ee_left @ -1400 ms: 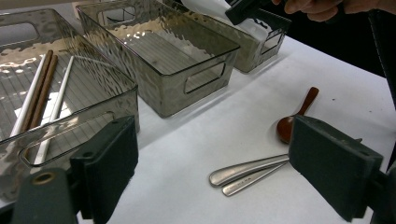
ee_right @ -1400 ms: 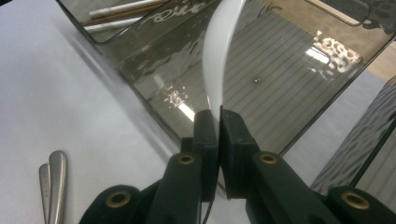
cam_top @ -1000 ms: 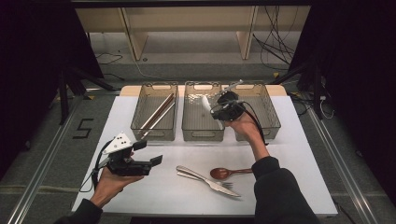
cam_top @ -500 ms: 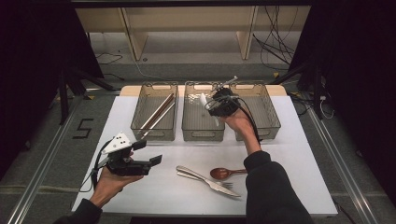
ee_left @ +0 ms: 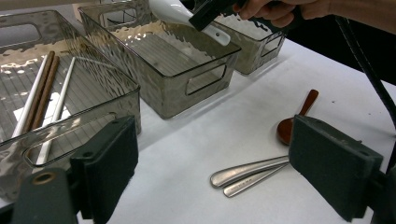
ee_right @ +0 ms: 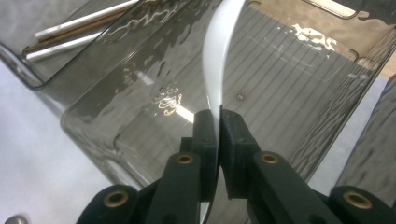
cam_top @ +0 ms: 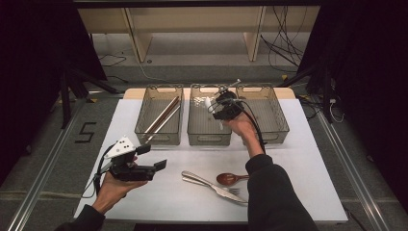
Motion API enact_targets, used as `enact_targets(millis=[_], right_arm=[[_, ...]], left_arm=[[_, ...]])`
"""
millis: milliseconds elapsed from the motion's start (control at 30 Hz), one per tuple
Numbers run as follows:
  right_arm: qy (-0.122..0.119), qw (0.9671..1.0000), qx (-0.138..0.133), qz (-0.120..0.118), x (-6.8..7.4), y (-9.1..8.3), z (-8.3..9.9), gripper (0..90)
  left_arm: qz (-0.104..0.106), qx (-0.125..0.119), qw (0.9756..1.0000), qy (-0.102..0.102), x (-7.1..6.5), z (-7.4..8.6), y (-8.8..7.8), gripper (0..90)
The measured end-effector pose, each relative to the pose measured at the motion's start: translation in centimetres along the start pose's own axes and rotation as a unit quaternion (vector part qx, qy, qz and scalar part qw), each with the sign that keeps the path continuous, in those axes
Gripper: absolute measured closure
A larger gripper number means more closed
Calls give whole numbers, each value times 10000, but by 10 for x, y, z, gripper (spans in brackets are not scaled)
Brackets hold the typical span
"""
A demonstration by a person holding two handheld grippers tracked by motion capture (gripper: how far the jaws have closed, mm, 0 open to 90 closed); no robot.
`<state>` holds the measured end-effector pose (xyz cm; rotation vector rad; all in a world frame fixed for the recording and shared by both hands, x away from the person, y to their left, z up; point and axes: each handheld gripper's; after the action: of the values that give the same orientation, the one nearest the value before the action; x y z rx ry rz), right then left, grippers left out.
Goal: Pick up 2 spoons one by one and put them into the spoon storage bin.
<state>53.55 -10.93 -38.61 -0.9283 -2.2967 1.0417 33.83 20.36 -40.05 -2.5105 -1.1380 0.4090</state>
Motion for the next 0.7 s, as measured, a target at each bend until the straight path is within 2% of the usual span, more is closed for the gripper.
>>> enact_targets(millis=[167,300,367,533,700], right_arm=[[-67,9999,30,-91,4,0,-1,672],[-90,9995,-159,-261,4,-15,3,565],[-250,9990,-146,-340,5,-25,9,508],[-653,9962,-73,-578,13,-47,33,409],[-864,9931,-21,-790,17,-65,63,378]], left_arm=[[1,-1,10000,7,0,0,0,153],[-10,1,10000,-14,0,0,0,152],[-19,3,10000,-11,0,1,0,152],[-29,11,10000,-4,-1,0,0,152],[-52,33,10000,25,-3,0,0,152]])
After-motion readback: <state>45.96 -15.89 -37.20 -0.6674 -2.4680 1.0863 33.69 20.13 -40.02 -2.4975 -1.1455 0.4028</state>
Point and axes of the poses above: each handheld gripper's, and its own axes: y roughly forward along the jaws, z roughly out of its underside, x roughly to its left, and after that the axes turned 5 degrees about -z, right-handed
